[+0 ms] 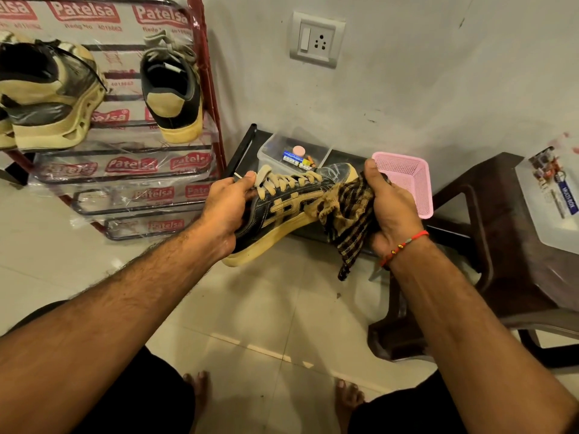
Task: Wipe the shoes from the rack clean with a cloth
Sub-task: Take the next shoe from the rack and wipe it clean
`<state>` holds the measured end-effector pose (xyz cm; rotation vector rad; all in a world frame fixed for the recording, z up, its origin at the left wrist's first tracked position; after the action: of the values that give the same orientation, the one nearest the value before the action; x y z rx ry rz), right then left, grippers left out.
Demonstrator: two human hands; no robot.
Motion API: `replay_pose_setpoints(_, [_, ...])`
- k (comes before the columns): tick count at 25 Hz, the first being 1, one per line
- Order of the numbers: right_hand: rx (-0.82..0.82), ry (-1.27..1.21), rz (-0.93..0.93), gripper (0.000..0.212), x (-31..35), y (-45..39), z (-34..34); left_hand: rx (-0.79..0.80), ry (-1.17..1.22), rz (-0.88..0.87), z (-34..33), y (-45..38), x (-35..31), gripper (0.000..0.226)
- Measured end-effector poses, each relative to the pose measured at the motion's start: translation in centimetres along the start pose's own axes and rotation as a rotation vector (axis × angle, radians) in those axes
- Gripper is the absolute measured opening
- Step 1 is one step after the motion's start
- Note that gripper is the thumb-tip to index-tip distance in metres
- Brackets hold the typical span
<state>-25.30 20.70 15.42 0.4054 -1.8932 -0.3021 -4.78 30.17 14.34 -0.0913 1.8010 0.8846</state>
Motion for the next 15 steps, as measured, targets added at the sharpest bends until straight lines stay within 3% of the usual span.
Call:
replay_pose_setpoints(3, [0.106, -0.107, -0.091, 0.025, 0.5, 0.8, -0.8, -0.004, 0.000, -0.004, -0.1, 0.1, -0.1, 0.024])
replay_pose_setpoints(6, [0.180, -0.126, -0.088, 0.022, 0.5, 1.0, -1.3, 0.001, 0.017, -0.008, 0.0, 0.2, -0.1, 0.023])
replay_pose_setpoints(9, [0.005, 0.246, 0.299, 0.037, 0.9, 0.0, -0.2, -0.003, 0.002, -0.010, 0.0, 0.2, -0.2, 0.023])
replay_pose_setpoints(11, [-0.056, 0.457, 0.539, 0.027, 1.4, 0.0, -0.1, -0.003, 0.008, -0.008, 0.0, 0.2, -0.2, 0.023])
replay_pose_setpoints(12, [-0.059, 0.401, 0.518, 0.021, 1.5, 0.1, -0.2, 0.001, 0.008, -0.006, 0.0, 0.1, -0.1, 0.024])
replay_pose_setpoints(15, [0.065, -0.032, 0.078, 0.021, 0.6, -0.4, -0.4, 0.009, -0.003, -0.003, 0.0, 0.0, 0.0, 0.026])
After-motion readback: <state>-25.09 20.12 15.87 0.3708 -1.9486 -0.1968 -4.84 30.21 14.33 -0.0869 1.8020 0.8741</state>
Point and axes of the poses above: each hand's wrist, its own y-axis away from the middle knuckle, its own z-axis out of the back of the hand, x = y × z, the point moved 3 cm from there along -y, towards the middle knuckle, and after that the axes turned 3 degrees about z, right-handed, at the moved point
